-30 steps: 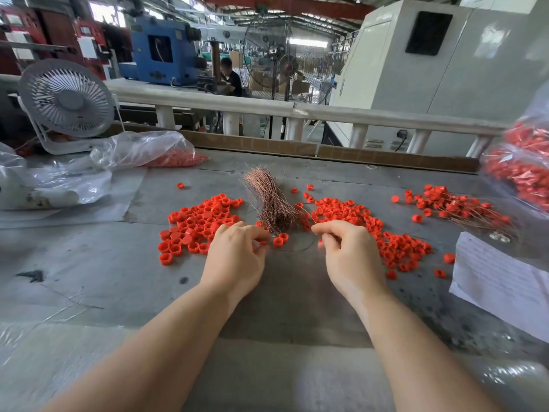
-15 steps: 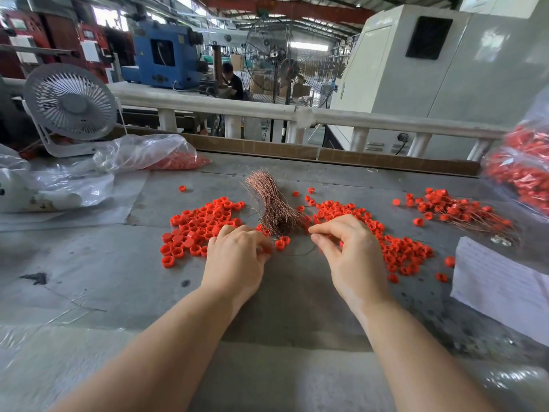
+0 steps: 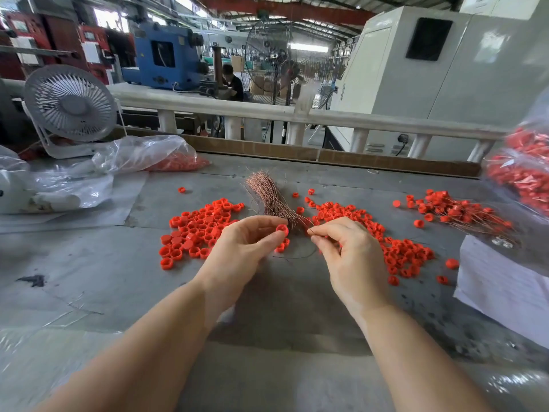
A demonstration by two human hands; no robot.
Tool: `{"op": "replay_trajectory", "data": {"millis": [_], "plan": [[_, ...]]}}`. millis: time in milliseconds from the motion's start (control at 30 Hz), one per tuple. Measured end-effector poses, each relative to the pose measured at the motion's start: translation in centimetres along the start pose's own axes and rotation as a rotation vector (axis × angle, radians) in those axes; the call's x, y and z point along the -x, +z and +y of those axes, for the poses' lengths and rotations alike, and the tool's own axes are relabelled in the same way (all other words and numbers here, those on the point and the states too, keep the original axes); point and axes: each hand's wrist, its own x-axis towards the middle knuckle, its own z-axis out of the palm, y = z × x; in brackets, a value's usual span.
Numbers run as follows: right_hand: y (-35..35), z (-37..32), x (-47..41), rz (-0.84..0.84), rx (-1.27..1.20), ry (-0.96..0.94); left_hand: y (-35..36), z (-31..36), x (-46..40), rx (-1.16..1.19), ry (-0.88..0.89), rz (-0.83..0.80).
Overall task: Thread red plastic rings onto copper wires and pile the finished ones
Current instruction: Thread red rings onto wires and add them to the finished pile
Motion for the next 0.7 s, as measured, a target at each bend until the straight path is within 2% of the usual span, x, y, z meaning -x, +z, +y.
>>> {"op": "replay_trajectory", "data": {"millis": [100, 200, 333, 400, 600, 700], "plan": [[0.04, 0.12, 0.17, -0.045, 0.044, -0.029, -0.10, 0.43, 0.25, 0.295, -0.112, -0.136], [0.15, 0.14, 0.29, -0.111, 0.048, -0.051, -0.05, 0.64, 0.42, 0.363, -0.135, -0.223], [0.28, 0.05, 0.39, -0.143, 0.014, -0.036, -0.12, 0.63, 0.44, 0.429, -0.131, -0.256], [0.35, 0.15, 0.37, -0.121, 0.035, -0.017, -0.33, 0.62, 0.46, 0.448, -0.116, -0.312], [0.14, 0.83, 0.04, 0.015, 0.021, 0.124, -0.75, 0.90, 0.83, 0.463, -0.145, -0.620], [-0.07, 1.00, -0.20, 0.113, -0.001, 0.205, -0.82, 0.94, 0.94, 0.445, -0.162, -0.679]]}}
